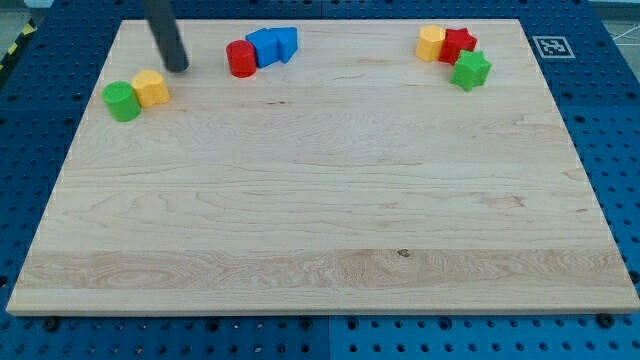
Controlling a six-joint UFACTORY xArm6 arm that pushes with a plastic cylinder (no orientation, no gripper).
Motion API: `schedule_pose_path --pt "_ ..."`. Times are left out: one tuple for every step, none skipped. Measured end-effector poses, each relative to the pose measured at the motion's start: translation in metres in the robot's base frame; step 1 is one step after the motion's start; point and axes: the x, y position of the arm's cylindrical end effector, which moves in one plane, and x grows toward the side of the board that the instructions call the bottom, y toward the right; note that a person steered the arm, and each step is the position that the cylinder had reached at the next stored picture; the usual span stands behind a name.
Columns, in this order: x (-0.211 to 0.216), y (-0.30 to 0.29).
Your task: Move your arm towards the red star
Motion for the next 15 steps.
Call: schedule_pose_path --pt "-0.058 0.037" --pt "-0.078 0.069" --pt "-0.077 0.129" --pt "-0.077 0.211" --pt "-0.078 0.296" --pt "-0.078 0.385" --pt "-0.078 0.469" --pt "-0.076 0.534" --pt "-0.055 0.511" --pt "-0.04 0.474" --pt "-0.039 0.453" --pt "-0.039 0.452" --pt "-0.039 0.448" --pt "-0.038 0.426" --pt "-0.036 0.405"
